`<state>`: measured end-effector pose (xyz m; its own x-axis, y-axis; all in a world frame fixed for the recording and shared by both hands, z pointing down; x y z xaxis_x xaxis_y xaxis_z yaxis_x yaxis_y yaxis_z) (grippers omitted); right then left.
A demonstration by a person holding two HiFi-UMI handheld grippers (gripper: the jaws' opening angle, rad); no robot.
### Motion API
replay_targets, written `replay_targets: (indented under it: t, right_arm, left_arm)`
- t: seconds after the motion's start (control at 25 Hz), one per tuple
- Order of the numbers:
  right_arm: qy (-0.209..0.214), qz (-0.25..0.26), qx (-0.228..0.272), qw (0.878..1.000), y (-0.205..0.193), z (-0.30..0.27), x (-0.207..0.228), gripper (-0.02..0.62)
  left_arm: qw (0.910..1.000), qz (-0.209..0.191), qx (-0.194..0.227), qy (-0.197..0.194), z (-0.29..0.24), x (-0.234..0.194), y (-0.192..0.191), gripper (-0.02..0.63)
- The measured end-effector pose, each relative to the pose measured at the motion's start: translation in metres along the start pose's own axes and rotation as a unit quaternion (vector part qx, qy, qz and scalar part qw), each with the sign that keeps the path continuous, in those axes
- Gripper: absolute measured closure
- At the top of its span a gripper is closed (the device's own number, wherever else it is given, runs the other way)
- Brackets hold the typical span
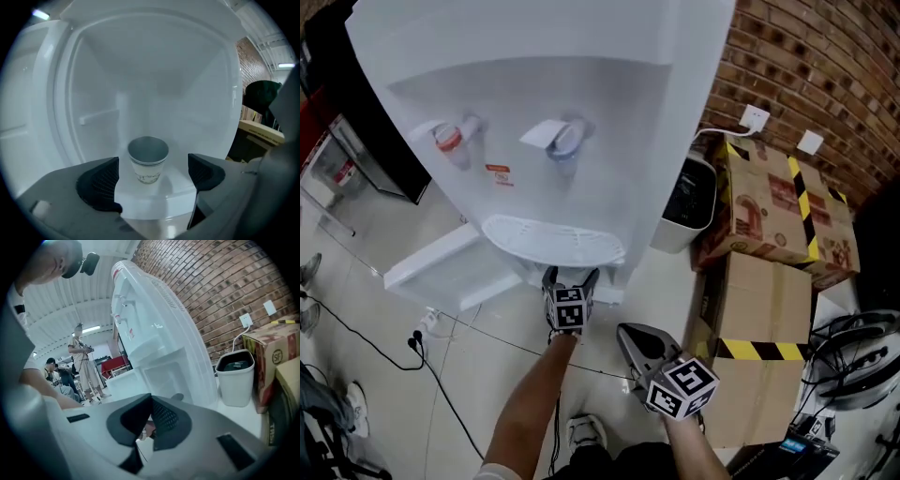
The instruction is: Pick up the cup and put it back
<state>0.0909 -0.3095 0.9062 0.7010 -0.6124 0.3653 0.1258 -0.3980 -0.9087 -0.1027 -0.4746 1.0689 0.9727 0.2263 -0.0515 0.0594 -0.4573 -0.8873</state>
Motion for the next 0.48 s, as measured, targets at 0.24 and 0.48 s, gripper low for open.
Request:
replay_targets:
  t: [0.24, 0.48]
  right_arm:
    - [-0.011, -0.003, -0.005, 1.000, -0.014, -0.002, 0.011, 0.583]
    - [-0.016, -0.008, -0.007, 1.000, -0.020, -0.006, 0.020, 0.583]
  left_arm:
    - [0.9998, -0.011, -0.005, 0.015, -0.024, -0.006, -0.007, 0.150]
    - [0.9997, -0.020, 0.000, 0.015, -0.037, -0.009, -0.009, 0.210]
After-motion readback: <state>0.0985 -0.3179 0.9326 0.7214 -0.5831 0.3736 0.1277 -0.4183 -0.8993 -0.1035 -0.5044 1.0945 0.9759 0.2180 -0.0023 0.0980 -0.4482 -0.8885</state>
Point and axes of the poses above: the fingertips, and each gripper's own axes: z backward along the fingers, x to its right, y out of its top, the point moved 10 cm from there along z, backward along the fingers, and after that the axes turned 2 degrees about x, right-handed, at the moved point
